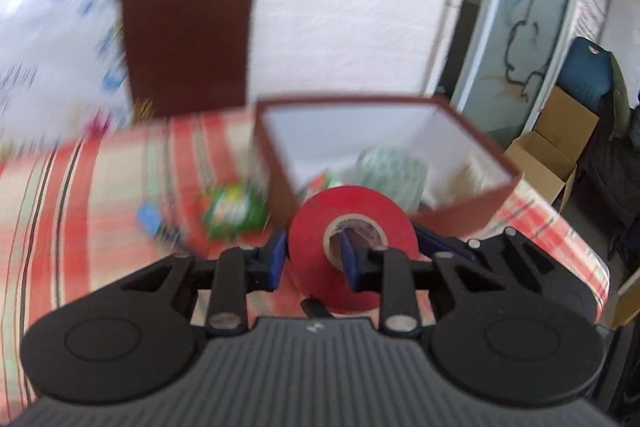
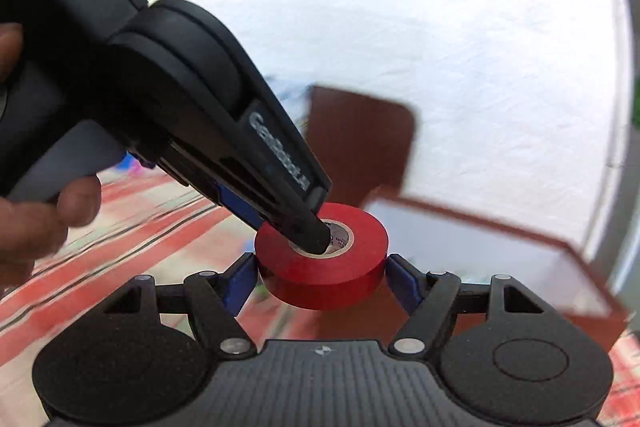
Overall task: Organize objects
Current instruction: 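Carry the red tape into the brown box and open the left gripper, then grasp the blue-capped marker with the right gripper and lift it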
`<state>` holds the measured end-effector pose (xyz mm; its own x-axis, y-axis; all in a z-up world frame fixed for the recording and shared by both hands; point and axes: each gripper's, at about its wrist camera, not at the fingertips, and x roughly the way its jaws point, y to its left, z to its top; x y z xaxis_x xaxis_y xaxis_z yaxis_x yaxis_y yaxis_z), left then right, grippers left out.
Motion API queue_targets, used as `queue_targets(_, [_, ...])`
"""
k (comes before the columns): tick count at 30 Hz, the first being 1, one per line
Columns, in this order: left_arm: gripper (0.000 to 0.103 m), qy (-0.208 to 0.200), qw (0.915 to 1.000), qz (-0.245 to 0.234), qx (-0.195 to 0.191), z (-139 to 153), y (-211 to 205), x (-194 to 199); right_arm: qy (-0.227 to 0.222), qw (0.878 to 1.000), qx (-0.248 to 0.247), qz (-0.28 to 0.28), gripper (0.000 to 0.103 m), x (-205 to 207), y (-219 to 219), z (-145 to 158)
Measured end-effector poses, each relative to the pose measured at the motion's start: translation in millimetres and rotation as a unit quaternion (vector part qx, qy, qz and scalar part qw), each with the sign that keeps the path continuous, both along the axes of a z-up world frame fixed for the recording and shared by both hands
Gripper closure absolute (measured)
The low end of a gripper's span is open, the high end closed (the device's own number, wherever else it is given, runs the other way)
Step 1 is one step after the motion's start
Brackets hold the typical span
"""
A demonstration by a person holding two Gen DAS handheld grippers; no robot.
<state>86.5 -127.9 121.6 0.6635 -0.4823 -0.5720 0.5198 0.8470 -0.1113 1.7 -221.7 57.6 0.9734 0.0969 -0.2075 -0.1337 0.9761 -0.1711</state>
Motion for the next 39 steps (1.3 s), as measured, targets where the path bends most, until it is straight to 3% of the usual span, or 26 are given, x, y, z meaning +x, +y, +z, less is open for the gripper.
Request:
queue_targets(4, [0.071,-0.010,0.9998,-0.014,0.005,3,-42,30,0.001,0.999,0.013,-0.040,0.033,30,-31,9])
queue_targets(11, [0.072,-0.010,0.9993,-0.009,0.034,-15,-89,62,0.040,0.995,0.049,-0.079,0.034,79,-71,-3])
queue_targets(15, [0.069,-0.001,0.9984,0.001,0.056,-28,-93,66,0.042,0.992,0.040,-0.111,0.021,91,-74,-4])
queue_targets(16, [0.069,-0.002,0.9988,0.001,0.050,-27,-88,64,0.048,0.992,0.052,-0.109,0.023,91,-76,-3])
queue_targets(22, [0.069,-0.030,0.9995,-0.006,-0.011,-11,-33,24,-0.004,0.992,0.067,-0.103,0.024,39,-58,-5])
queue_targets(24, [0.068,-0.030,0.9991,0.011,-0.030,-14,-5,15,-0.015,0.994,0.060,-0.090,0.023,19,-44,-11])
queue_targets(26, [0.068,-0.022,0.9983,0.049,-0.022,-27,24,14,-0.012,0.997,0.046,-0.065,0.023,9,-31,-16])
queue_targets(30, [0.068,0.037,0.9869,0.155,0.025,-73,85,28,0.041,0.998,0.013,0.035,0.032,7,5,-22])
queue_targets(34, [0.067,0.065,0.9662,0.244,0.052,-111,149,30,0.110,0.988,-0.027,0.104,0.056,26,50,-35])
queue_targets(36, [0.067,0.030,0.9683,0.246,0.029,-116,172,20,0.129,0.985,-0.038,0.108,0.063,43,70,-39])
queue_targets(39, [0.065,-0.034,0.9686,0.239,0.058,-131,174,6,0.153,0.985,-0.036,0.078,0.065,80,89,-42])
